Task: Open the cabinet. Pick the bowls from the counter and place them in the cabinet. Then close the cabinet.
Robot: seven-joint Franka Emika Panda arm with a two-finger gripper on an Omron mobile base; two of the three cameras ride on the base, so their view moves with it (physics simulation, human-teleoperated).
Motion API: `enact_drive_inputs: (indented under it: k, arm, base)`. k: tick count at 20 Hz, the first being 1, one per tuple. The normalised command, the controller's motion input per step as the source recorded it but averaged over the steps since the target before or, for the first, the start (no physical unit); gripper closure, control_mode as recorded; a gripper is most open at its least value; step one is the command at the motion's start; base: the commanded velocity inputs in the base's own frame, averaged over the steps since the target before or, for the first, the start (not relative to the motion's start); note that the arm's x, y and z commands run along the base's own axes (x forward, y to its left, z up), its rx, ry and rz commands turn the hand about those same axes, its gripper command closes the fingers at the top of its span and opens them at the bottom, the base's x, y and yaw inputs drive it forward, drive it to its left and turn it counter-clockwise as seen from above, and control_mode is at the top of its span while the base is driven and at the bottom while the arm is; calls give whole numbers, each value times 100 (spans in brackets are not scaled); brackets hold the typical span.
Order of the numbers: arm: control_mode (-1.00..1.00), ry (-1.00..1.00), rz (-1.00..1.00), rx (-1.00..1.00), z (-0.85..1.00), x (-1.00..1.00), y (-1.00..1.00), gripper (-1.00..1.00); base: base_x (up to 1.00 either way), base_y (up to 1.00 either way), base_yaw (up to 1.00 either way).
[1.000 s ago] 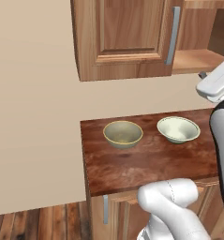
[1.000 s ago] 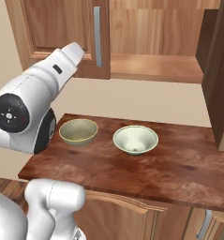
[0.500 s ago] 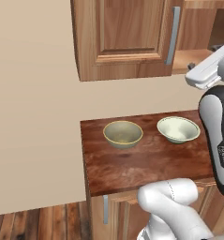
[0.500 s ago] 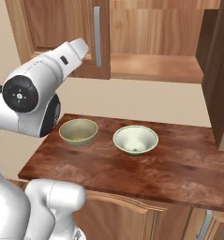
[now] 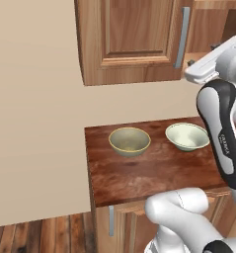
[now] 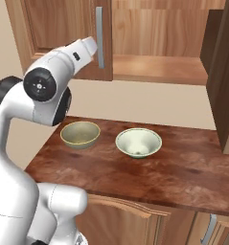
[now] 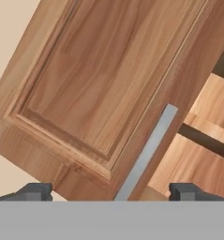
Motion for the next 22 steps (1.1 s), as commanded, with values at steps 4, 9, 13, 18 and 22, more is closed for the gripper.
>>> enact_drive_inputs:
  k: [4,9,13,18,22]
  arm:
    - [-100,0,5,4,-2,49,-1,-100]
    - [-100,0,4,6,-6,62,-9,-100]
    - [-100,1,4,5,-8,64,-20,-100]
    - [-100,0,3,4,-14,65,-22,-100]
    - [-100,0,4,4,-15,59,-12,-100]
  base:
    - [0,0,0]
    - [0,0,0]
    - [0,0,0]
    - [0,0,0]
    - [0,0,0]
